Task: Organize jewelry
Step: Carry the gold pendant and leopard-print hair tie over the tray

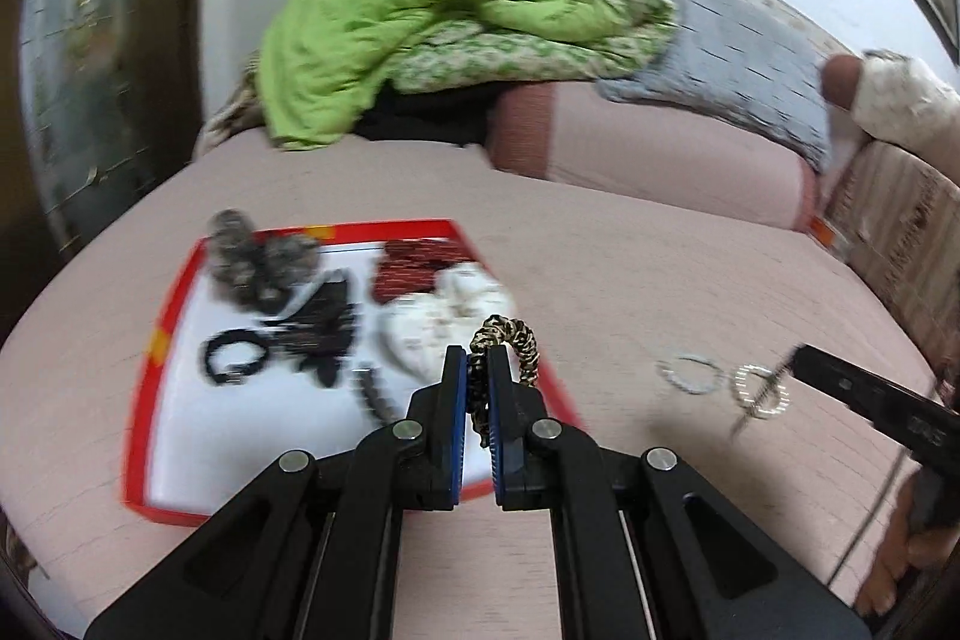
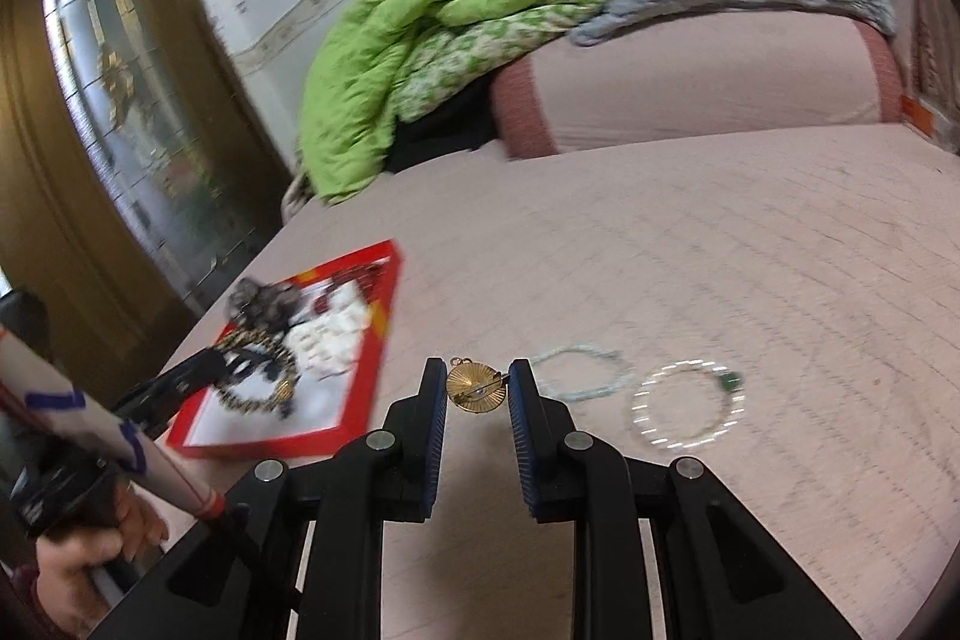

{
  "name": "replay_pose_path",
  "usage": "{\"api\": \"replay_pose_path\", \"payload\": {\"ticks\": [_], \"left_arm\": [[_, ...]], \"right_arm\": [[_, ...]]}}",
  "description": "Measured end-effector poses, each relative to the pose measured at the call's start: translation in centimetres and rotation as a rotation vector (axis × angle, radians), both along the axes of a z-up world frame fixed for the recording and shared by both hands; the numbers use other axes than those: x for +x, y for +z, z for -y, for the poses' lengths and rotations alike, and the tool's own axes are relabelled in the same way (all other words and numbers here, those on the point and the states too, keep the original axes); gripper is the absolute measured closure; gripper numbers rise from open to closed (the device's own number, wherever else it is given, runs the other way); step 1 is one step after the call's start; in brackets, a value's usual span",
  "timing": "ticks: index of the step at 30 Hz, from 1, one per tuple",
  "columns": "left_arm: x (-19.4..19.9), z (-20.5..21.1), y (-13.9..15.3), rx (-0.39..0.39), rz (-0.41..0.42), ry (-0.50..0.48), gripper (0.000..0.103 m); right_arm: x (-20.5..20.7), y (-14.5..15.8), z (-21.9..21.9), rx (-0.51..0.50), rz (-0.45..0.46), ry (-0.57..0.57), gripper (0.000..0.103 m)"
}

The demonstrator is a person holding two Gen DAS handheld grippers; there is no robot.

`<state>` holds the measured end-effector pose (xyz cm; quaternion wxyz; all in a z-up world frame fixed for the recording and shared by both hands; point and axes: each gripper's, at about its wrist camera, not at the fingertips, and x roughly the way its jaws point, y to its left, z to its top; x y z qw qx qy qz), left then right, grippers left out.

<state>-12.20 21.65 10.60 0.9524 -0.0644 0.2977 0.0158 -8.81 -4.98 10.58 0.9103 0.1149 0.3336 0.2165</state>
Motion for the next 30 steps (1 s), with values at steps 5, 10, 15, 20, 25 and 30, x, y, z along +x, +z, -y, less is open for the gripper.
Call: {"api": "replay_pose_path", "payload": {"ticks": [5,10,15,20,25,30], "left_arm": [[-0.9,-4.3,-0.2,-0.018,-0.003,0.075,0.097],[-1.6,-8.2,-1.3,-0.039,-0.043,0.134,0.097],[-1.9,-11.0,-2.2,-0.080,-0.073,0.176,0.097],[-1.9,-12.7,-2.9,-0.094,-0.092,0.207,0.097],[-1.3,-13.7,-3.7,-0.103,-0.122,0.232,0.097],[-0.7,-13.9,-4.3,-0.090,-0.148,0.238,0.097]], "right_arm": [[-1.1,0.6,-4.2,0.009,-0.014,0.080,0.081],[-1.5,0.8,-9.3,-0.004,-0.032,0.177,0.081],[-0.7,0.9,-14.8,-0.030,-0.052,0.262,0.081],[0.6,0.3,-18.8,-0.042,-0.084,0.305,0.080],[1.6,-1.1,-22.2,-0.076,-0.116,0.335,0.080],[2.1,-2.6,-24.1,-0.111,-0.143,0.350,0.080]]}}
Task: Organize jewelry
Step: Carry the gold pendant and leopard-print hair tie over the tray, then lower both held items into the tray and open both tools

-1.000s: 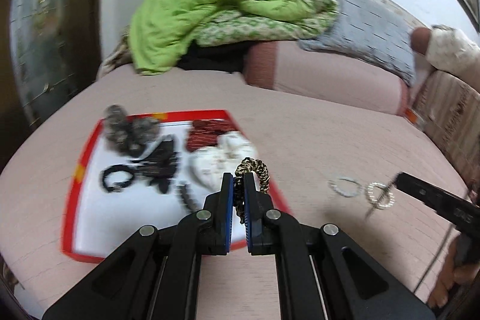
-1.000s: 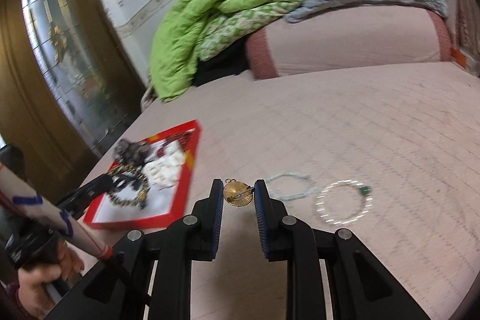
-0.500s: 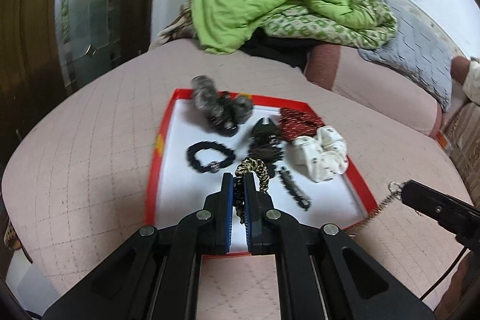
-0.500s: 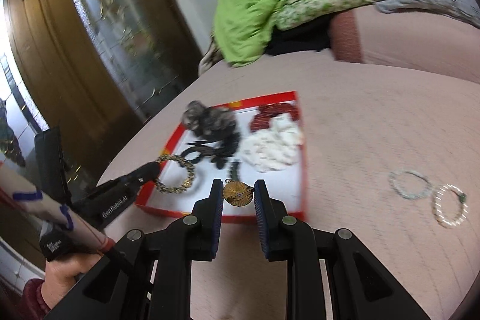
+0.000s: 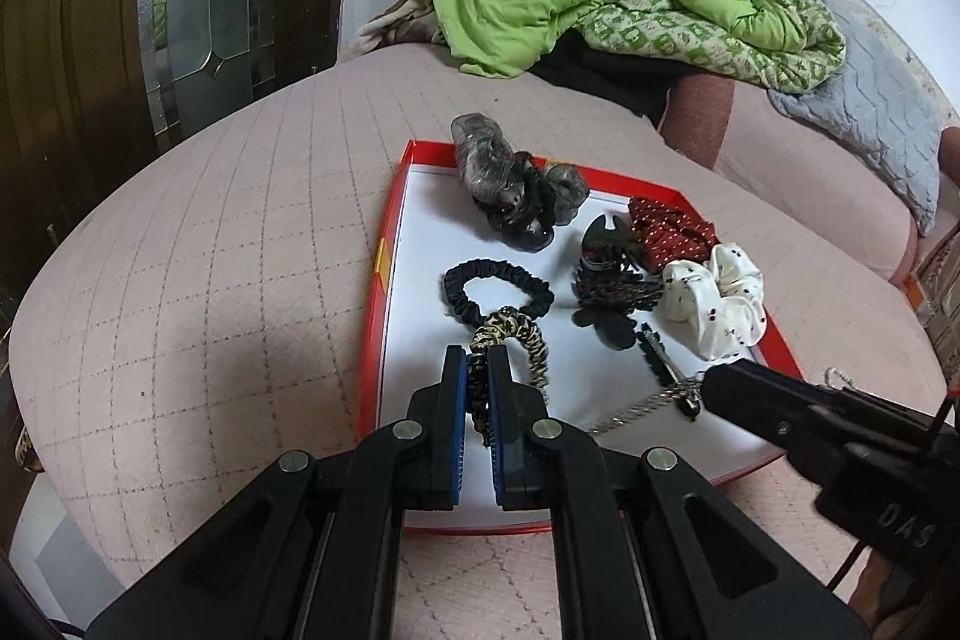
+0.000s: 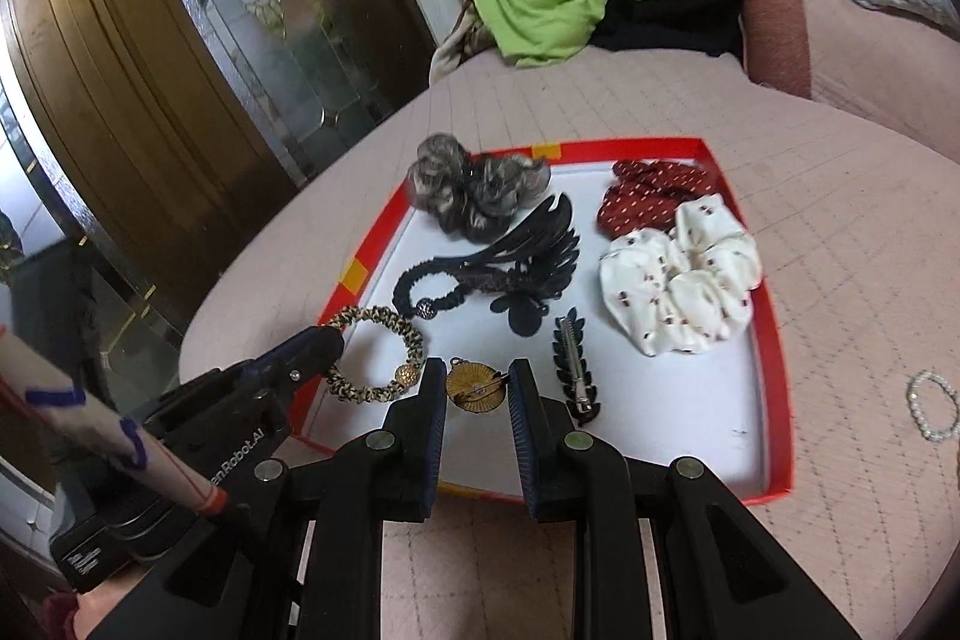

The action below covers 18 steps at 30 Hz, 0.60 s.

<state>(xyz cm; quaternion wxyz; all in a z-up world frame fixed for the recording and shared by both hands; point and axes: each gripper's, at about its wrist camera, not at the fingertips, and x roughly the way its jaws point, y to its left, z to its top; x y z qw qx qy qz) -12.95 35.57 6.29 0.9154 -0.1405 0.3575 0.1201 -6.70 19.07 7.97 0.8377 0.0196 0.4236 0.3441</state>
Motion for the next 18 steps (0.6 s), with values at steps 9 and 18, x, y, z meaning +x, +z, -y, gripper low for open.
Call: {"api": "replay_pose_path", "payload": {"ticks": [9,18], "left_arm": [[1.0,0.6,-1.1,0.024,-0.056,-0.012,0.097],[1.3,0.3,-1.5,0.022,-0.073,-0.006,0.097]], "right_arm": [[0.7,-1.9,-1.4,-0.061,-0.016,0.002,0.080],[1.2,-3.1,-1.9,-0.087,-0.029,-0.005,0.080]]}}
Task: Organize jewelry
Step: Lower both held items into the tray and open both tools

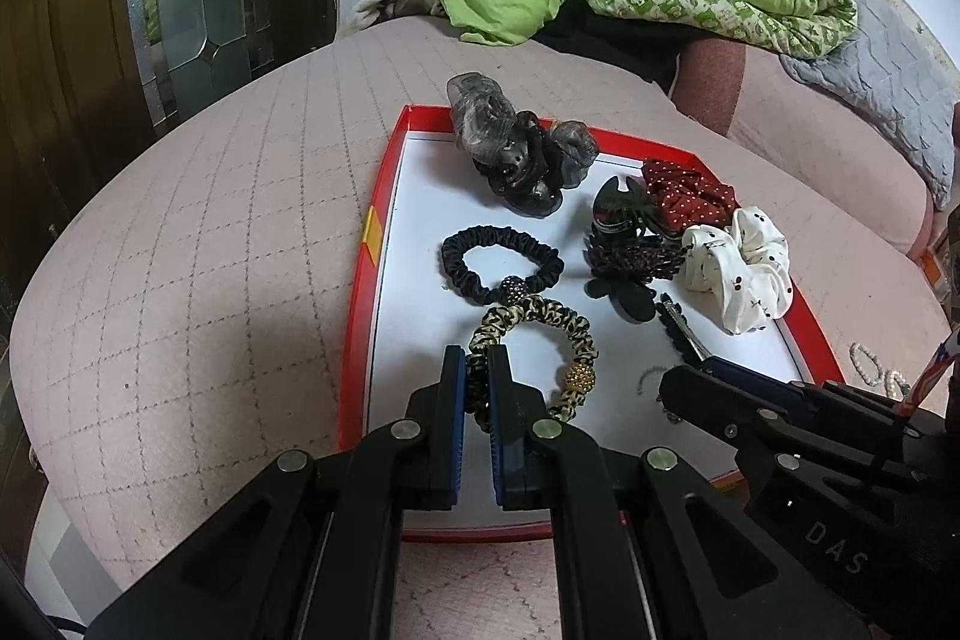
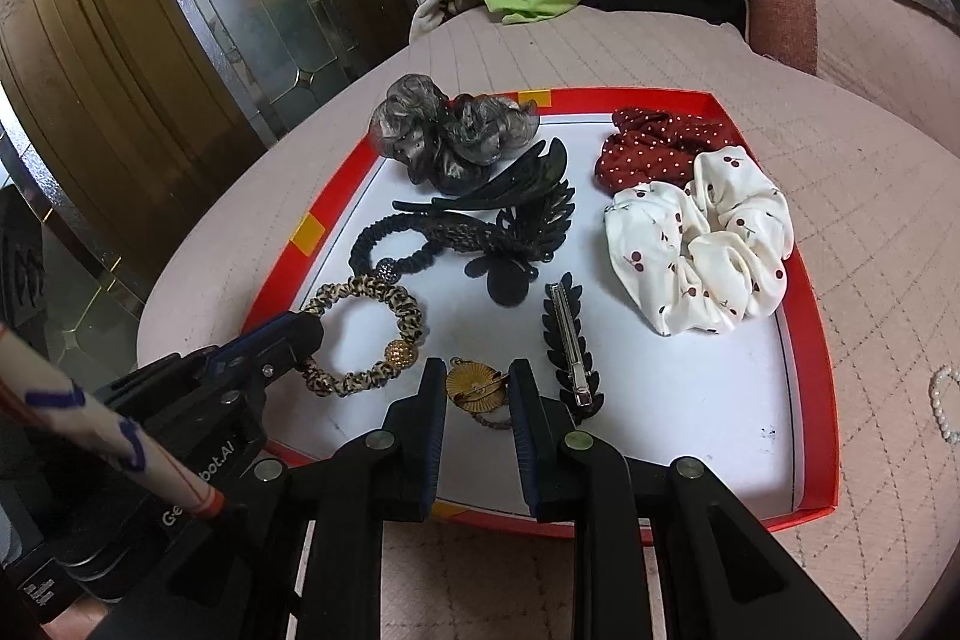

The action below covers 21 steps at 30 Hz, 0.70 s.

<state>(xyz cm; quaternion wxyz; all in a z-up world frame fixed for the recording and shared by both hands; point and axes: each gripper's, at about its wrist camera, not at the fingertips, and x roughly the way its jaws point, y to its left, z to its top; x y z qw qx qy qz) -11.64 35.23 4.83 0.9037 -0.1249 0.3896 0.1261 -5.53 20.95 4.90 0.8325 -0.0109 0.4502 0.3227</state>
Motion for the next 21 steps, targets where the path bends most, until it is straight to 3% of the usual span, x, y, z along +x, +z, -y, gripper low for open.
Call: {"api": "replay_pose_path", "payload": {"ticks": [16,18,20,21], "left_arm": [[0.7,-0.3,-0.4,0.003,-0.019,0.007,0.095],[0.7,-0.3,-0.4,0.004,-0.018,0.009,0.092],[0.7,-0.3,-0.4,0.006,-0.011,0.015,0.078],[0.6,-0.4,-0.3,0.006,-0.004,0.018,0.075]], "right_arm": [[1.5,-1.0,0.3,-0.032,-0.026,-0.029,0.079],[1.5,-1.0,0.4,-0.024,-0.040,-0.021,0.079],[1.4,-0.8,0.4,-0.023,-0.041,-0.015,0.074],[1.3,-0.7,0.4,-0.022,-0.041,-0.012,0.072]]}}
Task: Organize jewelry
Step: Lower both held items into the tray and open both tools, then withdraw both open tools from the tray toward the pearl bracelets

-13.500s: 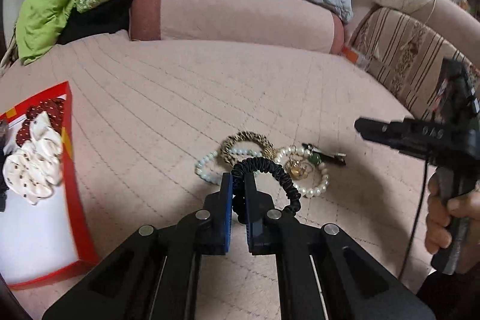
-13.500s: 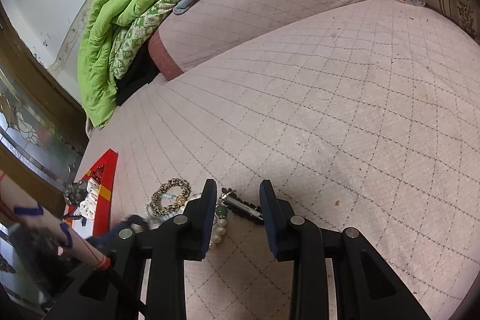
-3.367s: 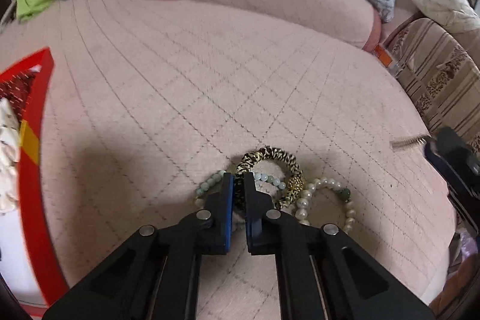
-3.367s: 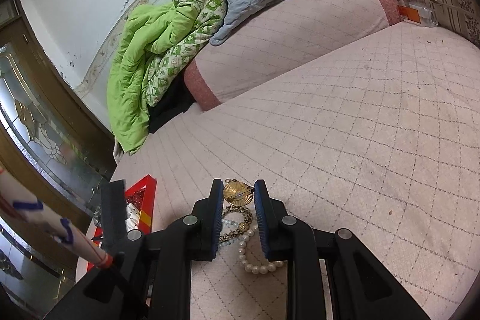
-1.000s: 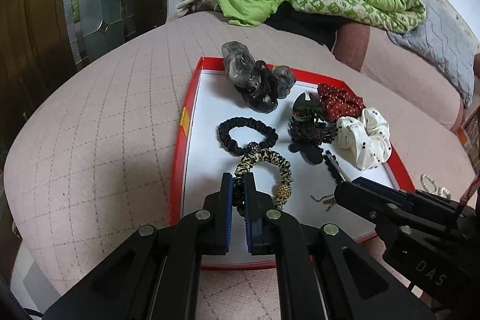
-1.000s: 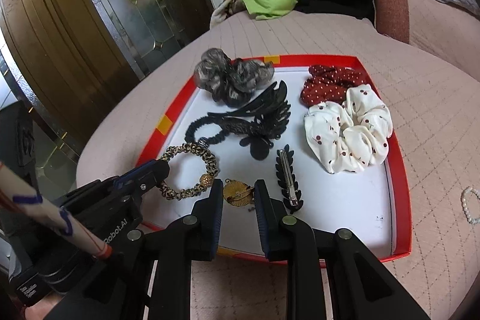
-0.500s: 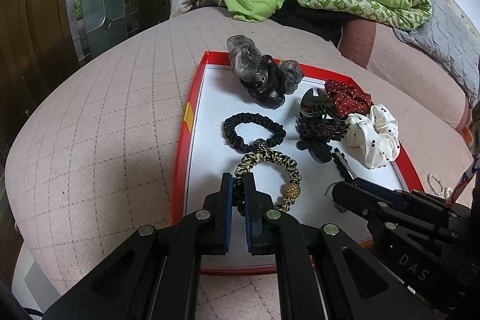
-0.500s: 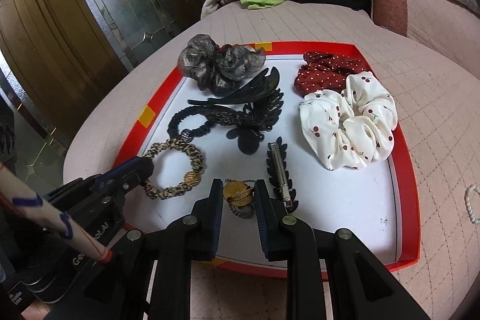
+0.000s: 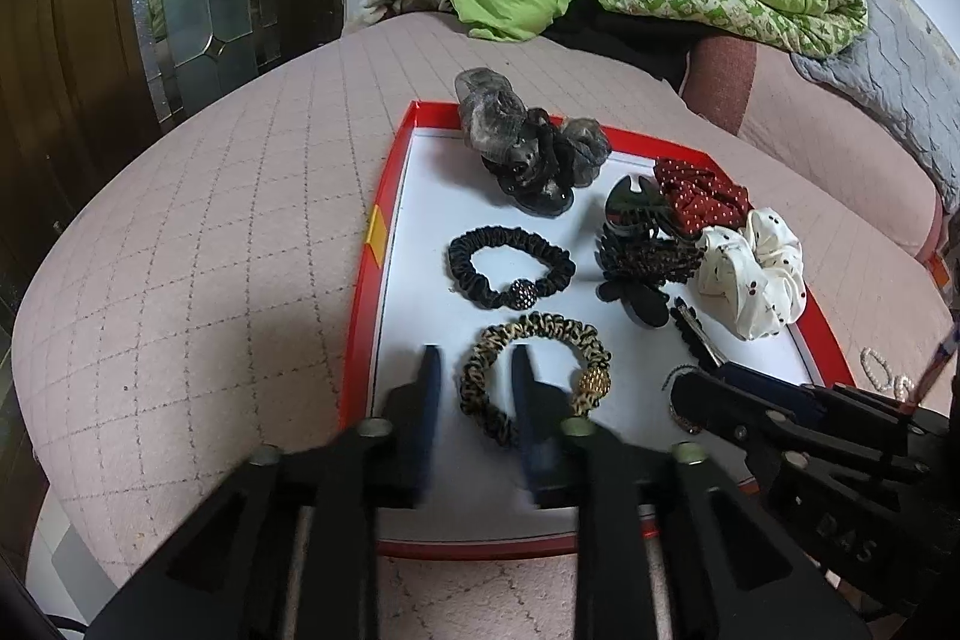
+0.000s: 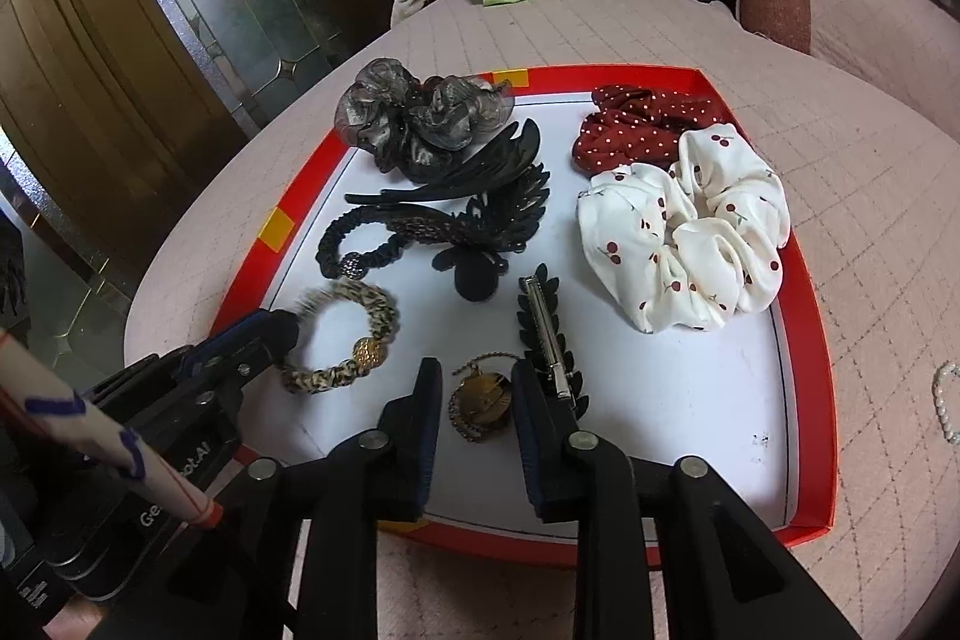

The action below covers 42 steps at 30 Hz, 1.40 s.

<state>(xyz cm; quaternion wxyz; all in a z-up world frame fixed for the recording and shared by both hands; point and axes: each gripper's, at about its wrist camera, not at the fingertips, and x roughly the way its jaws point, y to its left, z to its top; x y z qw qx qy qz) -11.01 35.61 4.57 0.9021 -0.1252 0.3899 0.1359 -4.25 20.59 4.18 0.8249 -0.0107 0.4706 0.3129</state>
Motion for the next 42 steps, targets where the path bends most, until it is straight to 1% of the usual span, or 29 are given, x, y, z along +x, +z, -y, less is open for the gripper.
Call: {"api": "replay_pose_path", "payload": {"ticks": [3,5,6,7,8,9,10,11,12,13,14,15,17,19,21,23,24,26,28,29,30,32,33,35,36,38,39,40,42], "left_arm": [[-0.1,0.0,0.2,0.006,0.013,0.004,0.073],[-0.1,0.1,0.3,0.004,0.017,0.001,0.070],[-0.2,0.2,0.5,0.010,0.026,-0.001,0.069],[-0.3,0.5,0.9,0.024,0.039,-0.003,0.065],[-0.4,0.6,1.1,0.036,0.049,-0.002,0.057],[-0.7,1.0,1.6,0.060,0.070,0.001,0.052],[-0.9,1.3,2.1,0.085,0.089,0.005,0.043],[-1.2,1.7,2.6,0.116,0.108,0.010,0.039],[-1.4,2.0,3.0,0.143,0.123,0.015,0.038],[-1.6,2.5,3.4,0.174,0.137,0.022,0.033],[-1.8,2.7,3.7,0.192,0.146,0.029,0.027],[-2.0,3.1,4.1,0.221,0.158,0.046,0.024],[-2.5,3.8,4.9,0.253,0.183,0.064,0.012],[-3.0,4.6,5.5,0.293,0.201,0.087,0.007],[-3.3,5.8,6.0,0.342,0.200,0.092,0.006],[-3.4,7.1,6.4,0.402,0.188,0.091,0.002],[-3.6,8.1,6.6,0.440,0.196,0.075,0.002],[-4.3,9.9,6.9,0.493,0.226,0.030,0.002],[-4.8,11.4,6.8,0.549,0.242,0.022,0.002],[-4.9,12.4,6.7,0.584,0.241,0.016,0.002],[-4.8,12.9,6.7,0.590,0.235,0.005,0.002],[-4.5,13.6,6.4,0.561,0.203,-0.018,0.002],[-4.2,13.9,6.2,0.536,0.181,-0.032,0.002],[-3.9,14.5,6.0,0.519,0.166,-0.035,0.002],[-4.0,15.1,6.1,0.528,0.172,-0.040,0.002],[-4.6,16.3,6.2,0.576,0.211,-0.027,0.002],[-5.0,17.0,6.4,0.583,0.249,-0.035,0.002],[-5.1,17.5,6.4,0.574,0.261,-0.052,0.002],[-5.1,18.6,6.4,0.518,0.266,-0.127,0.002]], "right_arm": [[-0.5,0.8,0.1,0.012,0.014,0.014,0.068],[-1.0,1.6,0.2,0.012,0.037,0.018,0.058],[-1.2,1.9,0.4,0.012,0.049,0.019,0.055],[-1.5,2.5,0.8,0.009,0.069,0.016,0.051],[-2.0,3.1,1.3,0.002,0.098,0.004,0.046],[-2.3,3.6,1.7,-0.007,0.122,-0.010,0.041],[-2.6,4.1,2.1,-0.018,0.148,-0.022,0.032],[-3.1,4.7,2.6,-0.035,0.184,-0.036,0.024],[-3.6,5.3,3.2,-0.050,0.223,-0.050,0.022],[-4.1,6.0,3.8,-0.061,0.261,-0.063,0.016],[-4.6,6.8,4.7,-0.071,0.298,-0.081,0.012],[-4.9,7.3,5.4,-0.074,0.311,-0.092,0.012],[-5.3,8.2,7.0,-0.069,0.319,-0.123,0.012],[-5.6,8.9,9.0,-0.065,0.332,-0.164,0.012],[-6.0,9.4,11.3,-0.062,0.340,-0.205,0.012],[-6.4,9.6,14.1,-0.022,0.319,-0.220,0.012],[-6.6,9.6,15.3,-0.001,0.307,-0.236,0.012],[-6.9,9.4,18.8,0.046,0.270,-0.295,0.012],[-7.3,9.2,21.4,0.048,0.259,-0.349,0.012],[-7.6,9.1,22.7,0.038,0.270,-0.371,0.012],[-8.0,9.0,23.9,0.011,0.290,-0.392,0.012],[-8.6,8.8,25.9,-0.034,0.317,-0.424,0.012],[-8.8,8.7,26.8,-0.035,0.317,-0.430,0.012],[-9.0,8.3,28.3,-0.017,0.304,-0.441,0.012],[-9.0,7.9,29.2,-0.007,0.286,-0.444,0.012],[-8.4,6.7,30.8,0.025,0.184,-0.447,0.012],[-8.1,6.2,31.5,0.027,0.157,-0.463,0.012],[-7.7,5.8,32.4,0.019,0.140,-0.494,0.012],[-7.4,5.2,33.6,-0.023,0.124,-0.542,0.012]]}}
